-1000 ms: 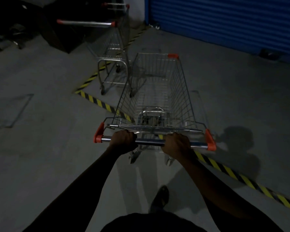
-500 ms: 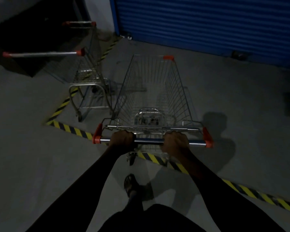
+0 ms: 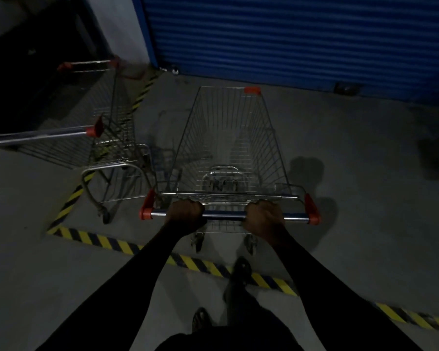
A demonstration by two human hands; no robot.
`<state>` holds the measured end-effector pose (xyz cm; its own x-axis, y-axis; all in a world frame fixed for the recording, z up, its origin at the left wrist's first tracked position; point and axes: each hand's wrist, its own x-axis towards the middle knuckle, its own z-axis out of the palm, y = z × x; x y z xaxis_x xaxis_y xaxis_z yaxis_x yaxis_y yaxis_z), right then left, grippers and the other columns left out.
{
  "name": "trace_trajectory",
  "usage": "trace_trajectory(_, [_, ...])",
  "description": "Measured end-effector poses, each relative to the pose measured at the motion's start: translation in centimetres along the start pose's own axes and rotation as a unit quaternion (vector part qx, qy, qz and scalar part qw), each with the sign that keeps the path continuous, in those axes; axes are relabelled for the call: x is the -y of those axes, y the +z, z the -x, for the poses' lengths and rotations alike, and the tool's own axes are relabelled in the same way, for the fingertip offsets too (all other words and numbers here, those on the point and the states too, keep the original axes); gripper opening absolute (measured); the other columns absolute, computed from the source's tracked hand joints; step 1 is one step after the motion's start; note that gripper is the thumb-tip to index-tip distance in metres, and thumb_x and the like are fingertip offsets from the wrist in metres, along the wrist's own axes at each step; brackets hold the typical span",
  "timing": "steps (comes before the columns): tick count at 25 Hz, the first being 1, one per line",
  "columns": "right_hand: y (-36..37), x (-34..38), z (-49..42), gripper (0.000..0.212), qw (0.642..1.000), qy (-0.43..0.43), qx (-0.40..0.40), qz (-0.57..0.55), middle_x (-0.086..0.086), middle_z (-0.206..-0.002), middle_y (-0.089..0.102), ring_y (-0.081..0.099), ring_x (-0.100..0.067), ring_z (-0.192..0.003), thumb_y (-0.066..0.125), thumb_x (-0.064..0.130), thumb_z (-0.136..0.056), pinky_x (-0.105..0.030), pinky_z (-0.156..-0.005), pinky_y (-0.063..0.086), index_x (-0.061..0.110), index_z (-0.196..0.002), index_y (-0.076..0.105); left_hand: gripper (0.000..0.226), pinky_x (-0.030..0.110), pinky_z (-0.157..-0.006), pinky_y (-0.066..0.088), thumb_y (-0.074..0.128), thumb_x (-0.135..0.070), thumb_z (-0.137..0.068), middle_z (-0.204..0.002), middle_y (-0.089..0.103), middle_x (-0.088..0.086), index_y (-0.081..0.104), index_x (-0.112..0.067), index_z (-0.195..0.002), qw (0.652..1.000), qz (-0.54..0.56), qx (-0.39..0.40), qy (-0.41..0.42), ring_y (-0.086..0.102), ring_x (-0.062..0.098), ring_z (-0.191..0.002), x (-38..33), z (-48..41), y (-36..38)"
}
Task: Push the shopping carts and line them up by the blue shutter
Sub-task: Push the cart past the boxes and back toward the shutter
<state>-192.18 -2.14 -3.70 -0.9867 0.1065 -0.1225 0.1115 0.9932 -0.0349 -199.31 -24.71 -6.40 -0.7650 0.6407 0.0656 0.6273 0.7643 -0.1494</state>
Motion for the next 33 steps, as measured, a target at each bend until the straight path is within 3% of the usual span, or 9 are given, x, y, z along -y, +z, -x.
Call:
trace_trajectory(3, [0.1, -0.6, -5.8, 0.021, 1.000, 0.016, -0.019, -0.013, -0.005, -0.067, 0.067, 0.067, -0.026, -0.066, 0.065, 0.034, -0.058, -0.027, -0.063, 0.049, 0.015, -0.067, 0.064, 0.028, 0.025, -0.046, 0.039, 0.058, -0.047, -0.060, -0.051, 0.053, 0.002, 0.057, -0.020, -0.059, 1.000, -0.021, 0.009, -0.019, 0.054, 0.023, -0.045, 2.6, -5.4, 0.5])
trace_trajectory(5, [0.0, -1.2, -10.0, 0.020, 0.999, 0.012, -0.029, -0.026, -0.006, -0.061, 0.065, 0.065, -0.026, -0.059, 0.066, 0.032, -0.055, -0.027, -0.059, 0.049, 0.014, -0.062, 0.063, 0.028, 0.025, -0.046, 0.040, 0.064, -0.047, -0.055, -0.051, 0.053, 0.002, 0.059, -0.020, -0.061, 0.999, -0.006, 0.023, -0.035, 0.054, 0.024, -0.046, 4.2, -9.2, 0.9])
trace_trajectory(10, [-2.0, -2.7, -19.2, 0.022, 1.000, 0.005, 0.000, -0.031, -0.005, -0.080, 0.070, 0.068, -0.026, -0.078, 0.063, 0.036, -0.068, -0.030, -0.071, 0.050, 0.016, -0.078, 0.067, 0.044, 0.023, -0.045, 0.042, 0.084, -0.048, -0.033, -0.050, 0.055, 0.000, 0.064, -0.021, -0.061, 0.996, 0.030, 0.061, -0.065, 0.055, 0.023, -0.043, 7.1, -17.9, 0.9])
trace_trajectory(15, [-2.7, -3.8, -25.2, 0.023, 1.000, 0.005, 0.000, -0.029, -0.004, -0.085, 0.070, 0.068, -0.026, -0.083, 0.063, 0.038, -0.071, -0.032, -0.074, 0.051, 0.018, -0.082, 0.067, 0.044, 0.026, -0.048, 0.044, 0.084, -0.046, -0.036, -0.053, 0.055, 0.001, 0.064, -0.020, -0.064, 0.994, 0.043, 0.075, -0.065, 0.055, 0.023, -0.046, 9.5, -23.6, 1.7])
trace_trajectory(19, [-2.5, -4.0, -28.0, 0.023, 0.999, 0.006, 0.000, -0.032, -0.004, -0.064, 0.065, 0.066, -0.026, -0.063, 0.071, 0.035, -0.058, -0.029, -0.060, 0.050, 0.016, -0.063, 0.059, 0.046, 0.025, -0.047, 0.044, 0.085, -0.047, -0.034, -0.053, 0.056, 0.001, 0.066, -0.019, -0.065, 0.996, 0.049, 0.066, -0.037, 0.055, 0.023, -0.046, 11.3, -26.3, 2.3])
trace_trajectory(24, [-3.5, -3.7, -29.4, 0.027, 0.999, -0.005, 0.038, -0.034, -0.008, -0.087, 0.070, 0.067, -0.030, -0.085, 0.066, 0.039, -0.072, -0.035, -0.077, 0.050, 0.015, -0.083, 0.065, 0.042, 0.022, -0.047, 0.039, 0.080, -0.051, -0.035, -0.050, 0.053, -0.001, 0.064, -0.021, -0.059, 0.998, 0.012, 0.055, -0.028, 0.053, 0.022, -0.042, 12.4, -27.4, 1.8])
trace_trajectory(29, [-3.4, -0.2, -28.5, 0.020, 1.000, 0.020, -0.014, -0.004, -0.004, -0.056, 0.059, 0.060, -0.025, -0.052, 0.072, 0.032, -0.055, -0.028, -0.051, 0.047, 0.016, -0.058, 0.060, 0.042, 0.024, -0.047, 0.042, 0.084, -0.049, -0.034, -0.048, 0.053, 0.000, 0.062, -0.020, -0.057, 0.997, 0.025, 0.074, -0.002, 0.054, 0.023, -0.041, 14.9, -25.8, 2.9])
trace_trajectory(31, [-3.2, 0.5, -28.0, 0.016, 1.000, 0.021, 0.017, -0.009, -0.005, -0.065, 0.064, 0.063, -0.028, -0.065, 0.064, 0.032, -0.066, -0.031, -0.060, 0.048, 0.016, -0.067, 0.064, 0.041, 0.024, -0.048, 0.041, 0.082, -0.049, -0.038, -0.048, 0.053, 0.000, 0.062, -0.020, -0.058, 0.997, 0.035, 0.069, 0.010, 0.054, 0.023, -0.042, 15.5, -25.6, 2.7])
trace_trajectory(33, [-3.2, 0.4, -27.8, 0.015, 0.999, 0.023, -0.011, -0.043, -0.004, -0.062, 0.062, 0.062, -0.028, -0.062, 0.061, 0.032, -0.064, -0.028, -0.058, 0.046, 0.017, -0.065, 0.064, 0.037, 0.026, -0.051, 0.045, 0.080, -0.048, -0.048, -0.056, 0.059, 0.004, 0.067, -0.019, -0.067, 0.998, 0.036, 0.051, 0.010, 0.059, 0.025, -0.051, 15.8, -25.6, 1.8])
